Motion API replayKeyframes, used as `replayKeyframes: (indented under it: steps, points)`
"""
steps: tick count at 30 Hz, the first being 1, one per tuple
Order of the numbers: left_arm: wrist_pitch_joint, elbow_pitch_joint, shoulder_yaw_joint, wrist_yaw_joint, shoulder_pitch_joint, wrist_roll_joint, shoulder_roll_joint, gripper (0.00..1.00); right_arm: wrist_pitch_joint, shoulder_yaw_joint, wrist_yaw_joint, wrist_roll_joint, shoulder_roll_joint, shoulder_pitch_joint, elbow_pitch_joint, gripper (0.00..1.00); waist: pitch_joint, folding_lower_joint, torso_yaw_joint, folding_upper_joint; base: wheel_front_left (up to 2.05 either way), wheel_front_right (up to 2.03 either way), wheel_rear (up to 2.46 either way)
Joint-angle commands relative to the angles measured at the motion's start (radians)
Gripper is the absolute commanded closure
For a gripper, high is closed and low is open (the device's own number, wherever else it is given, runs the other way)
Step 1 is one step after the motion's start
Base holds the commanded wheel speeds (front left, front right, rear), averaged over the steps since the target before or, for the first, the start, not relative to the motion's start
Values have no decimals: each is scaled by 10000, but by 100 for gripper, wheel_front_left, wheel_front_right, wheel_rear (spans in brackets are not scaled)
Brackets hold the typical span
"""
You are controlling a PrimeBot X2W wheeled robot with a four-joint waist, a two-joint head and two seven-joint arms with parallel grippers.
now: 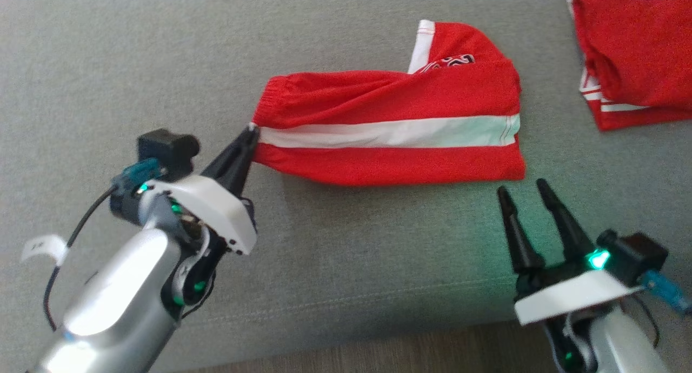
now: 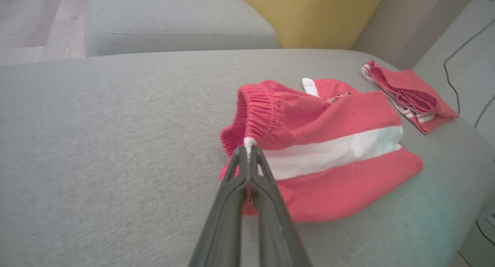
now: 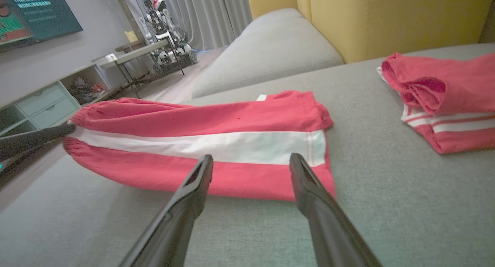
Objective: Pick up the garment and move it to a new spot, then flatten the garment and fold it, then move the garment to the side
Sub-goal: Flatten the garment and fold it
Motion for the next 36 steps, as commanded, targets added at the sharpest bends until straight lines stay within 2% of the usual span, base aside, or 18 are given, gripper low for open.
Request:
replayKeyframes:
  steps: [1,6,10,20,27,28,29,31,32,36]
  points:
    - [-383,-249,662,116,-251,16,333,100,-92,130,-4,244,-353,-590,77,0,178,0,230,0,0,0,0]
    - [-1056,158,776,283,85,208,465,100,-78,429,-4,488,-1223,-1995,2202,0,382,0,466,0,0,0,0]
    - [-1222,404,702,216,11,256,342,100,184,967,-4,431,-1499,-2950,3497,0,486,0,619,0,0,0,0]
    - [-1386,757,567,122,-242,314,124,100,-34,1856,-4,401,-1756,-4212,4980,0,720,0,759,0,0,0,0]
    - [-1389,838,533,79,-344,304,117,100,-82,2402,-4,312,-1871,-4779,5464,0,797,0,765,0,0,0,0]
    - [-1388,841,529,78,-359,306,122,100,-85,2427,-4,315,-1862,-4856,5464,12,809,0,763,0,0,0,0]
    - [-1388,846,521,74,-373,308,123,100,-86,2470,-4,307,-1862,-4900,5487,43,814,0,765,0,0,0,0]
    - [-1388,863,498,75,-395,315,112,100,-87,2493,-4,300,-1871,-4952,5553,87,804,0,777,0,0,0,0]
    - [-1389,874,487,76,-404,319,107,100,-88,2493,-4,342,-1859,-4954,5612,100,793,0,784,0,0,0,0]
    - [-1445,934,499,74,-427,295,104,100,-89,2586,-4,519,-1893,-4951,5699,100,679,0,773,0,0,0,0]
